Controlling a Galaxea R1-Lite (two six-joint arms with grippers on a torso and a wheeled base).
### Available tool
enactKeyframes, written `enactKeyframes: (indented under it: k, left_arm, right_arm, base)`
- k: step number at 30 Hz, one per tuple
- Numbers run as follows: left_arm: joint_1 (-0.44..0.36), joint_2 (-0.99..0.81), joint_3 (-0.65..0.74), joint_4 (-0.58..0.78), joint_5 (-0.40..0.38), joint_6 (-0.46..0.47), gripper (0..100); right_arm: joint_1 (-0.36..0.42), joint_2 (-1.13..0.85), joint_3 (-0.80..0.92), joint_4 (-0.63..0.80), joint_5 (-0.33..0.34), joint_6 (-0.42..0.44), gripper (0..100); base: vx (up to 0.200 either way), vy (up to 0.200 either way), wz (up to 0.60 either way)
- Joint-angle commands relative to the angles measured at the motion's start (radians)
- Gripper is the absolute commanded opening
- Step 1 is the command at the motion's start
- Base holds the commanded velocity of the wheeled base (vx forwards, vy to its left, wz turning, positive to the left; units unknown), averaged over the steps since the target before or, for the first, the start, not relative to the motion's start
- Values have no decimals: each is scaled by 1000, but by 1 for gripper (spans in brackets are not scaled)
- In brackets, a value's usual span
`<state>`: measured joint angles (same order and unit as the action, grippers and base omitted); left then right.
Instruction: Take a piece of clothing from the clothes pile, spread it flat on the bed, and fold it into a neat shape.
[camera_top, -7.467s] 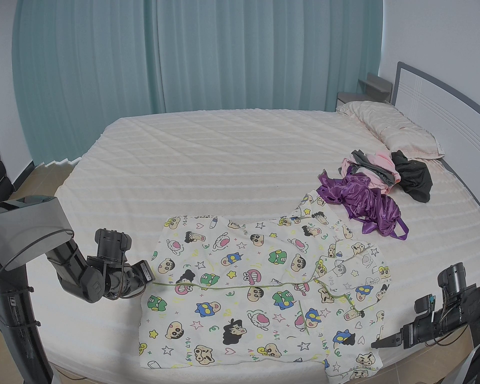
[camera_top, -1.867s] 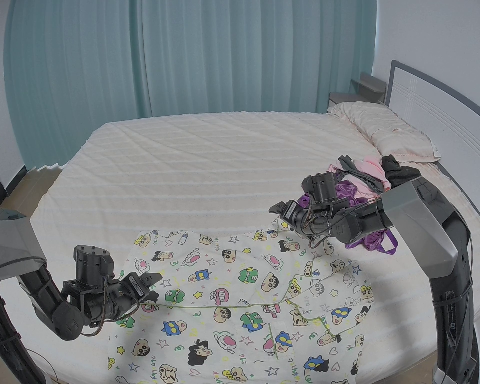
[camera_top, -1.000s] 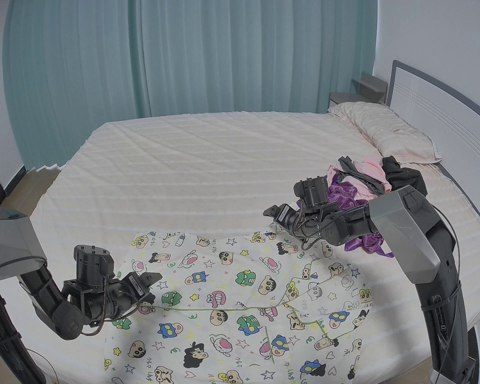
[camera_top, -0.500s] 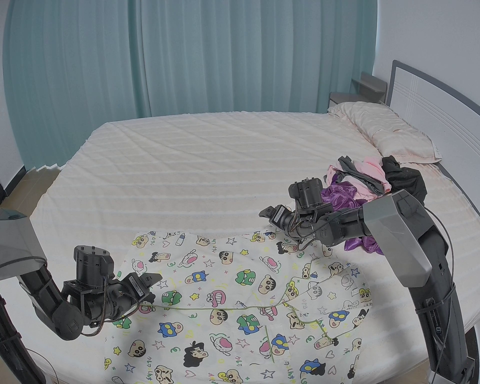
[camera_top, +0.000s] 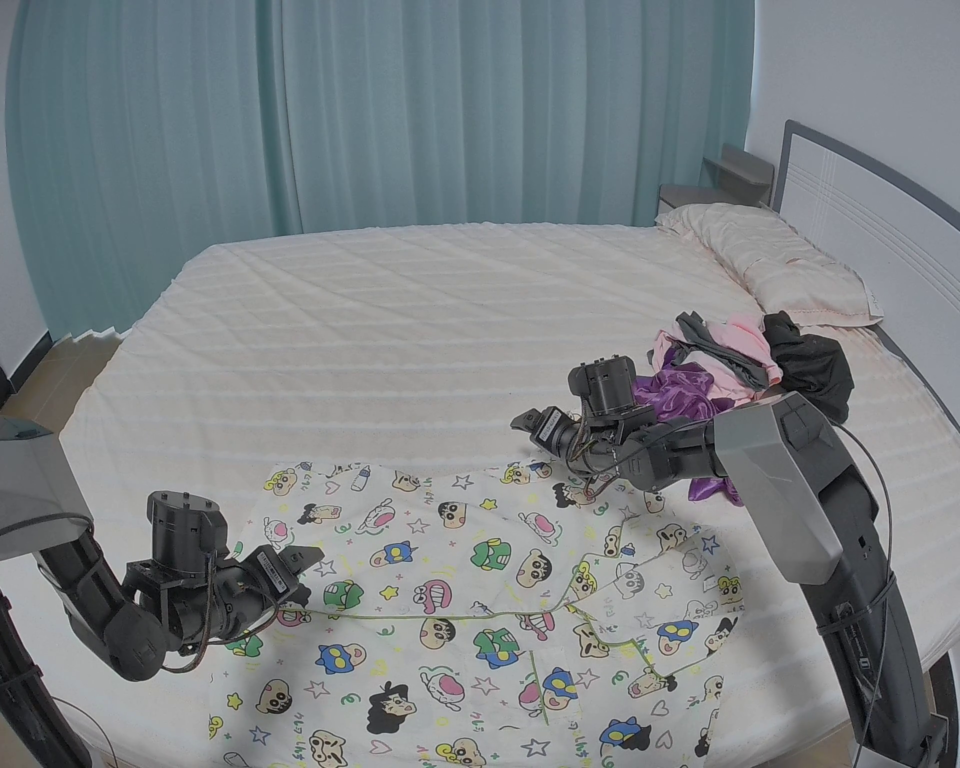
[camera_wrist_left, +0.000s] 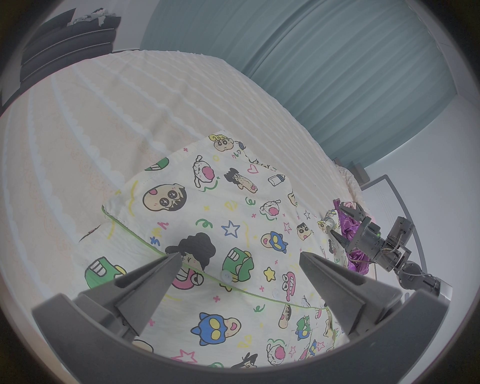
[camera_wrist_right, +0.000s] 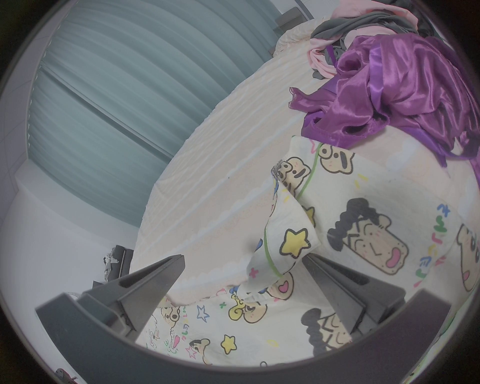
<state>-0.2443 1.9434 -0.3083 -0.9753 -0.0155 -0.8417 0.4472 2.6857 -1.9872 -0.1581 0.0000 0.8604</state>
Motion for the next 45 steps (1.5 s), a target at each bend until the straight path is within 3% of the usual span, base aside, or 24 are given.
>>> enactKeyframes:
  k: [1, 5, 12, 18, 25, 28, 31, 34, 45]
  left_arm:
    - [0, 2, -2, 0, 0, 0, 100]
    - [0, 2, 0, 0, 0, 0, 100]
    - [0, 2, 0, 0, 0, 0, 100]
    - [0, 0, 0, 0, 0, 0, 100]
    - [0, 0, -2, 0, 0, 1, 100]
    - [0, -1, 0, 0, 0, 1, 100]
    - [0, -3, 0, 0, 0, 0, 100]
    - [0, -3, 0, 0, 0, 1, 100]
    - [0, -4, 2, 0, 0, 1, 100]
  right_arm:
    - [2, 22, -13, -18, 2, 14, 100]
    - [18, 16, -13, -110, 2, 77, 100]
    - [27, 17, -13, -187, 2, 77, 100]
    - [25, 17, -13, -190, -2, 3, 100]
    - [53, -55, -13, -181, 2, -9, 100]
    - [59, -75, -13, -178, 3, -49, 100]
    - [45, -101, 39, -176, 2, -175, 100]
    - [2, -133, 122, -164, 0, -230, 100]
    - [-144, -188, 255, -101, 2, -343, 100]
  base:
    - [0, 0, 0]
    - [0, 0, 0]
    - [0, 0, 0]
    - [0, 0, 0]
    - [0, 0, 0]
    - [0, 0, 0]
    - [0, 0, 0]
    - [0, 0, 0]
    - [0, 0, 0]
